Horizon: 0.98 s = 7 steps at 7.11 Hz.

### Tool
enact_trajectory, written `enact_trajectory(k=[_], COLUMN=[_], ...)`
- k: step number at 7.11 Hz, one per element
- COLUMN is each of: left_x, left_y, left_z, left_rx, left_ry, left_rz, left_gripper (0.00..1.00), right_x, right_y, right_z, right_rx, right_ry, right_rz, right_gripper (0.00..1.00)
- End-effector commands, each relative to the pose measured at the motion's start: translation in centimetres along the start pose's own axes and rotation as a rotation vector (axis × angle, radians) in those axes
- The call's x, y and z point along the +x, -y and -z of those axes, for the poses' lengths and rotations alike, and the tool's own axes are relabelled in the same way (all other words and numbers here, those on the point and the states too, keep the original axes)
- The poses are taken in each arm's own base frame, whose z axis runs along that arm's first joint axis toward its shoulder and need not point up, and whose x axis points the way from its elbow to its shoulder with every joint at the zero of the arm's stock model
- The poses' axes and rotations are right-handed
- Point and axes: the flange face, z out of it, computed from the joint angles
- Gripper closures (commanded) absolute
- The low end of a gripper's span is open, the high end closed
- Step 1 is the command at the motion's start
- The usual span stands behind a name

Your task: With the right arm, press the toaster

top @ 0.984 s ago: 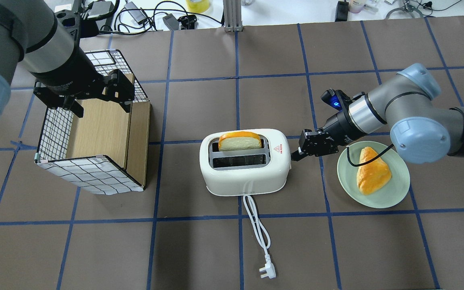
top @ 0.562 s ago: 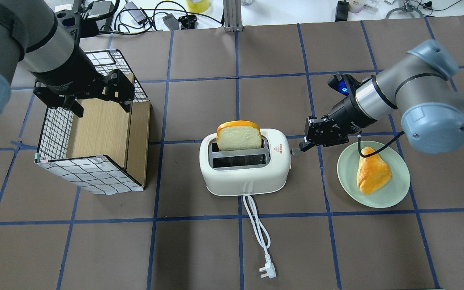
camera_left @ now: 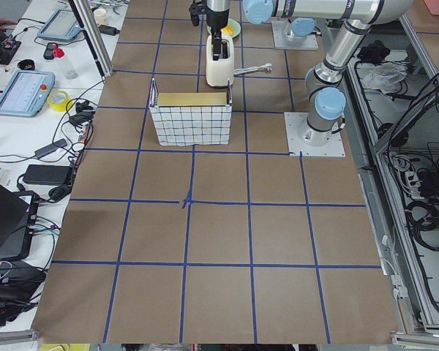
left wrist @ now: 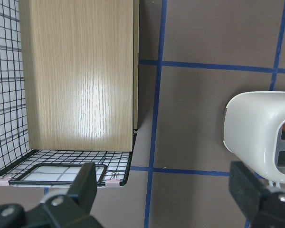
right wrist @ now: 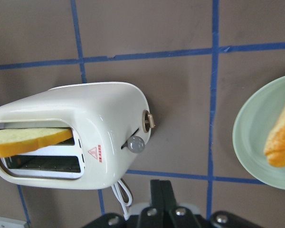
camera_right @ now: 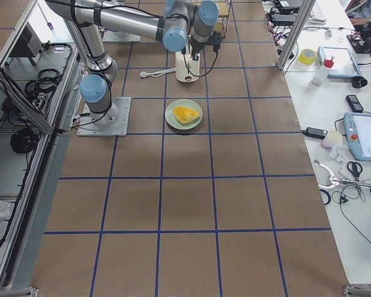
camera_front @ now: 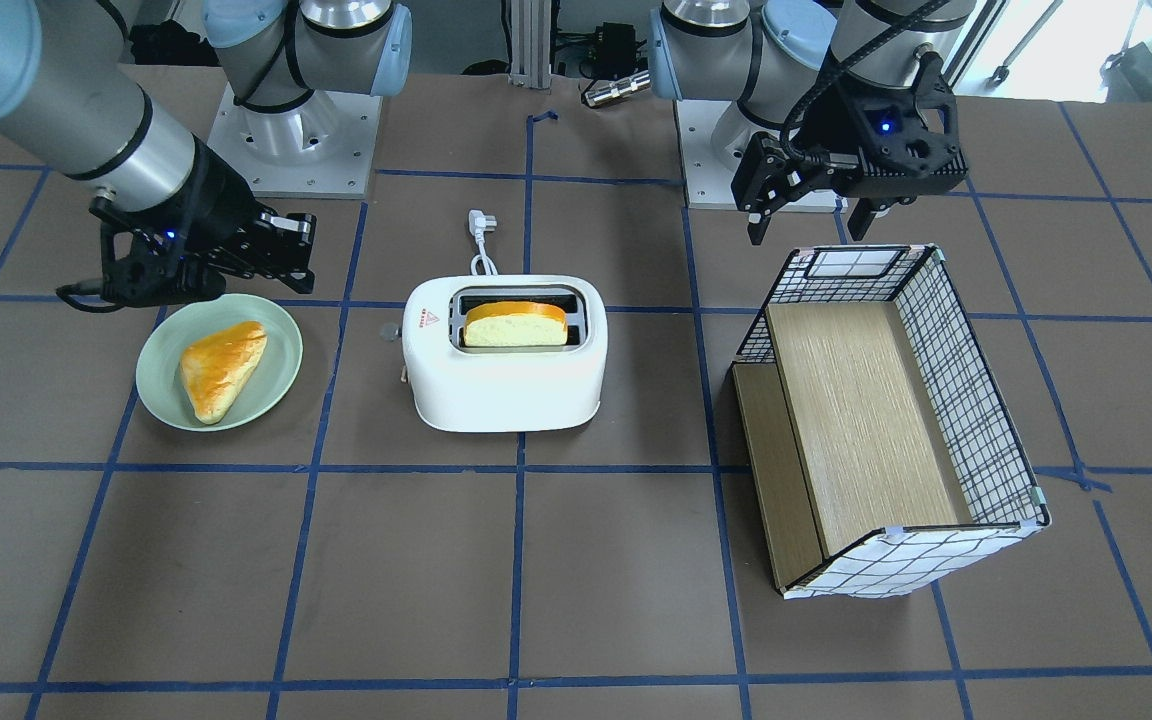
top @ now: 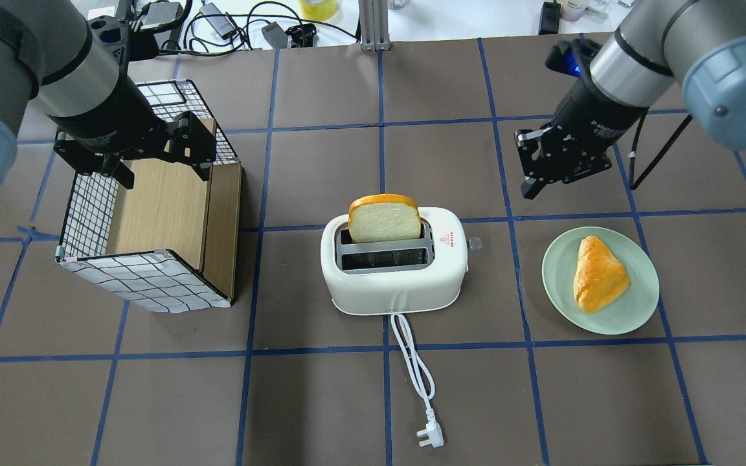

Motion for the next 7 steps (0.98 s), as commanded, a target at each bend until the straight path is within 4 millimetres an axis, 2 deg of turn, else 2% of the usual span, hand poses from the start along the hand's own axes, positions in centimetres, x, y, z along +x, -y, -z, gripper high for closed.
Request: enact_trajectory(k=[1,3,4,7], left_x=[0.0,0.0,0.0,0.0], left_y=[0.0,0.0,0.0,0.0], left_z=[0.0,0.0,0.0,0.0], left_rx=[0.000,0.000,0.000,0.000], left_ry=[0.000,0.000,0.000,0.000], left_rz=[0.000,0.000,0.000,0.000], left_gripper=[0.00,0.00,0.00,0.00], right_x=[-1.6,-2.0,-2.9,-4.2], right_y=[-1.1,-1.1,-0.6,0.8], right_z=[6.7,7.6,7.6,7.6], right_rx=[0.038,0.081,0.130,0.254], right_ry=[-0.214,-0.277,-0.276,-0.276], right_rz=[0.034,-0.011,-0.036,0.013], right_gripper=[1.00,1.00,1.00,1.00])
